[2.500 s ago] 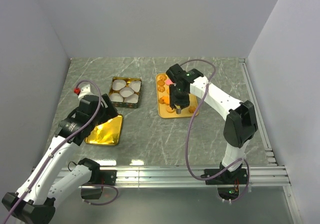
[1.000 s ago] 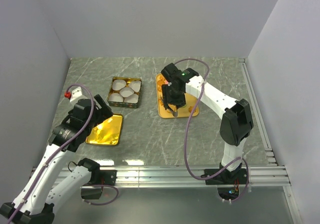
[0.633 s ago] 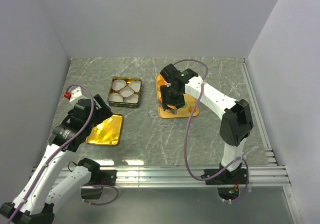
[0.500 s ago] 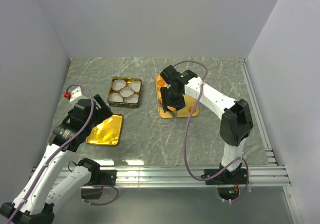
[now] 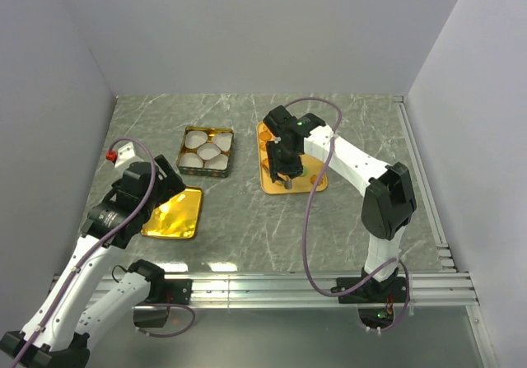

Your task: Pack the cookies

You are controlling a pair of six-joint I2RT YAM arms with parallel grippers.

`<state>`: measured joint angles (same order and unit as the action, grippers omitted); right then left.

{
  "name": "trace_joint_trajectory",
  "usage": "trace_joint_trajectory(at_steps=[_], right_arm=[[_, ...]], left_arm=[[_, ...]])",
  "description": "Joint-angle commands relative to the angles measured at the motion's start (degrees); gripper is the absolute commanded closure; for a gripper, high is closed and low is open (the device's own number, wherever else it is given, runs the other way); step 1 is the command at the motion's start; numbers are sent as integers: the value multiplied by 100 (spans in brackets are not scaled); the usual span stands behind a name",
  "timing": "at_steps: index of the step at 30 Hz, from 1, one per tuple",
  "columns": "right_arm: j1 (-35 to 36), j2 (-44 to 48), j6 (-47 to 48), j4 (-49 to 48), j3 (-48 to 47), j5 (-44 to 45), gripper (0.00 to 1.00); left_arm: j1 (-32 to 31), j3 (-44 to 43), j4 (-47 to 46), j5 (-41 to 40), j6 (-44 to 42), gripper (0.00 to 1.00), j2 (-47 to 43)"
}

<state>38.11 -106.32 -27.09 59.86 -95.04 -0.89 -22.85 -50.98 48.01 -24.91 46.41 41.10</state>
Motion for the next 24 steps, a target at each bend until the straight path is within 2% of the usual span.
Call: trace_joint_trajectory(at_steps=[1,7,12,24], right_arm=[[30,33,99,44,-322,80,56],[4,77,143,298,-769,273,60],[-14,-72,152,632,-1648,326,60],[65,-1056,108,422,-3397,-561,59]], left_arm=[[-18,-70,-11,-111,70,1,-6],[-18,-70,-2,-120,78,1,-32],[-9,-61,-2,-129,78,1,-32],[44,-52,-20,-120,70,1,-50]])
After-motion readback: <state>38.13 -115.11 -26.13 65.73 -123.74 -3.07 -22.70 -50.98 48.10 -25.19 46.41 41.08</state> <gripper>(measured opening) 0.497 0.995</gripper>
